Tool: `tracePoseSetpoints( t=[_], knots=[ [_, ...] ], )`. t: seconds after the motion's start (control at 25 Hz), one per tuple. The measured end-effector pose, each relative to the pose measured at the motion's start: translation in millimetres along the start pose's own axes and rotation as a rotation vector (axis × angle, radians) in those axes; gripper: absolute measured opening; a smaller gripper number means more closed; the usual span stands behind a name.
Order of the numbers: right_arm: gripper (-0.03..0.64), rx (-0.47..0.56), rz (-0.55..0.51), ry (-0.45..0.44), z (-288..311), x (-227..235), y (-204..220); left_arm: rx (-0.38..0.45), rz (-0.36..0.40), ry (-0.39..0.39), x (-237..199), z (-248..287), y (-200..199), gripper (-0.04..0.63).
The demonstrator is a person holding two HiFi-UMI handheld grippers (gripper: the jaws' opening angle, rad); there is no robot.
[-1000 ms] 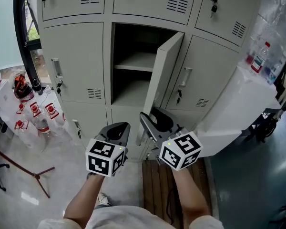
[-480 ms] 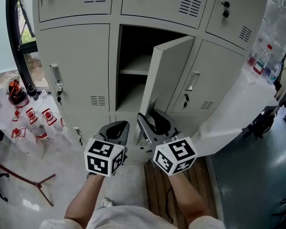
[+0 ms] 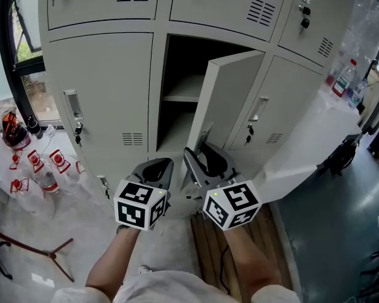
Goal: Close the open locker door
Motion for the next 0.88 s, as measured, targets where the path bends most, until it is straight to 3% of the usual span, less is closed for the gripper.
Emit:
tracePoseSetpoints(
  t=[0.36,0.88],
  knots=[
    [0.152,0.009,-0.020,0.114,32.5,-8.5,2.2,-0.005,0.047,0.013,-21.7,-15.4,-2.1,0.006],
    [0.152,-0.004,-0.070,0.186,77.4,-10.5,5.8,0.046,0.008,-0.043,-60.3,-18.0,-18.0,0.006]
  ],
)
Point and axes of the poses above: the fingertips, and each gripper's own axes: z forward along the fingers, x to its right, y out of its underside, the point moved 4 cm from there along -z, backward along the fingers, and after that the axes turned 1 degree about -x, right-handed, at the moved point
